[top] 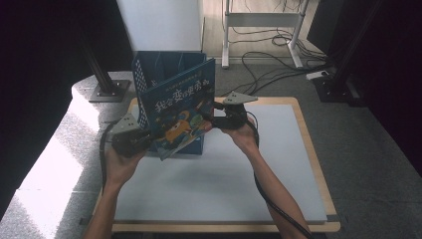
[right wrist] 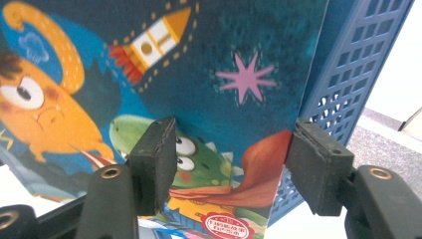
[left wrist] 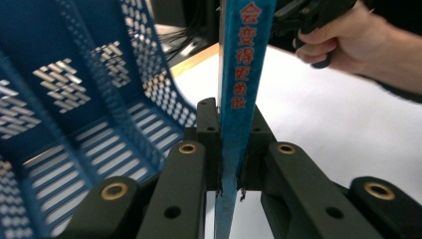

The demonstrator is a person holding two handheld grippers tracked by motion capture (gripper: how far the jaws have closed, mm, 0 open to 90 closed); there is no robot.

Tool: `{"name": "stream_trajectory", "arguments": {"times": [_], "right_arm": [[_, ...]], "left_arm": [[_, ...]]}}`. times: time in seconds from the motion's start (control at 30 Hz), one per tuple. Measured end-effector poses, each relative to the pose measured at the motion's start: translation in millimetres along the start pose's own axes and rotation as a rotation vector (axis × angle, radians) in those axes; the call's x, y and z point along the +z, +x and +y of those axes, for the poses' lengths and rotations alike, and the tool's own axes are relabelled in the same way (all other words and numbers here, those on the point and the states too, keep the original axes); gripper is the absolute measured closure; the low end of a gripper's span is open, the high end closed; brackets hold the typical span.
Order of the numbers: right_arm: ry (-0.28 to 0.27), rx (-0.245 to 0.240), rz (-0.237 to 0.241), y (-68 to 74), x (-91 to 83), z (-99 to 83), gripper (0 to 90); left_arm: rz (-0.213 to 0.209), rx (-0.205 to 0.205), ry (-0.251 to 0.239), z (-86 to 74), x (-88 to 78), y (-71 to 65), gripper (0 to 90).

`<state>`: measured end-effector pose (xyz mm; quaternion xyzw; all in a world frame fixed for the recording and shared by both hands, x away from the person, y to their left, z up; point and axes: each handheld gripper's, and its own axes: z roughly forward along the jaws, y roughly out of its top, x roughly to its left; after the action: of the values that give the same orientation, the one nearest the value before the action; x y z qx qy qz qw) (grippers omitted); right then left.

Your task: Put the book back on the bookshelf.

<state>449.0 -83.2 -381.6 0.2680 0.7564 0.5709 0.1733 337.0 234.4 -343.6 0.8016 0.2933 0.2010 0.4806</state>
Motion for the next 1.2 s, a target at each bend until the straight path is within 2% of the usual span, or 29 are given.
{"name": "stream_trajectory", "arguments": {"times": [0.03, 0.07, 0.23, 0.3, 0.33, 0.43, 0.47, 0.5, 0.53, 0.57, 0.6, 0.63, 0.7, 0.73, 0.8, 0.83, 0.93, 1.0, 1.2], "right_arm": [[0.0, 0.0, 0.0, 0.0, 0.0, 0.0, 36.3], [-0.006, 0.007, 0.006, 0.0, 5.0, -2.0, 35.3], [-0.019, -0.003, -0.005, 3.2, 7.7, -2.4, 35.1], [-0.019, -0.021, -0.022, 6.6, 8.1, -2.7, 34.7], [-0.01, -0.046, -0.029, 9.0, 8.5, -3.5, 33.2], [-0.009, -0.037, -0.031, 10.5, 7.4, -5.3, 33.9], [-0.016, -0.019, -0.008, 11.7, 4.9, -7.6, 41.8], [-0.016, -0.019, -0.008, 11.7, 4.9, -7.6, 41.8], [-0.006, -0.014, -0.008, 13.8, 3.6, -9.9, 49.0], [-0.006, -0.014, -0.008, 13.8, 3.6, -9.9, 49.0], [0.005, -0.011, 0.016, 14.1, 4.4, -11.2, 52.5], [0.025, -0.015, 0.035, 16.1, 10.2, -14.1, 59.9], [0.046, -0.022, 0.045, 17.0, 14.2, -15.3, 62.1], [0.086, -0.028, 0.057, 20.3, 24.8, -18.6, 67.3], [0.093, -0.033, 0.057, 21.3, 28.2, -19.6, 68.8], [0.108, -0.027, 0.057, 22.8, 37.0, -21.3, 70.7], [0.113, -0.012, 0.053, 22.4, 47.0, -21.9, 71.6], [0.106, -0.004, 0.044, 22.4, 51.1, -21.7, 71.7], [0.107, 0.011, 0.038, 21.4, 56.2, -21.2, 70.0]], "left_arm": [[0.02, 0.013, 0.01, -0.9, 0.4, -1.8, 83.2], [0.031, 0.001, 0.005, -2.6, -0.1, -3.8, 83.2], [0.03, -0.015, 0.0, -6.5, -1.8, -1.5, 83.2], [0.034, -0.021, -0.001, -8.2, -2.6, -1.4, 83.2], [0.039, -0.033, -0.004, -9.7, -3.7, -1.1, 83.2], [0.048, -0.034, -0.005, -11.1, -5.7, -0.6, 83.2], [0.065, -0.03, -0.004, -11.6, -6.9, -0.5, 83.2], [0.084, -0.028, -0.002, -11.9, -8.3, -0.4, 83.2], [0.1, -0.03, 0.0, -12.4, -9.4, 0.0, 83.3], [0.107, -0.037, -0.001, -13.0, -10.1, 1.1, 83.3], [0.109, -0.052, -0.007, -13.6, -10.7, 2.7, 83.3], [0.11, -0.067, -0.011, -13.6, -10.6, 3.9, 83.3], [0.112, -0.072, -0.013, -13.4, -10.3, 3.8, 83.3], [0.114, -0.075, -0.013, -12.9, -10.0, 3.2, 83.2], [0.117, -0.068, -0.011, -12.0, -9.7, 2.2, 83.2], [0.118, -0.067, -0.012, -11.8, -9.5, 1.7, 83.2], [0.118, -0.061, -0.014, -11.0, -8.8, 0.2, 83.1], [0.122, -0.057, -0.013, -10.1, -6.9, -2.0, 82.9], [0.116, -0.078, -0.011, -6.3, -5.5, 1.6, 82.4]]}}
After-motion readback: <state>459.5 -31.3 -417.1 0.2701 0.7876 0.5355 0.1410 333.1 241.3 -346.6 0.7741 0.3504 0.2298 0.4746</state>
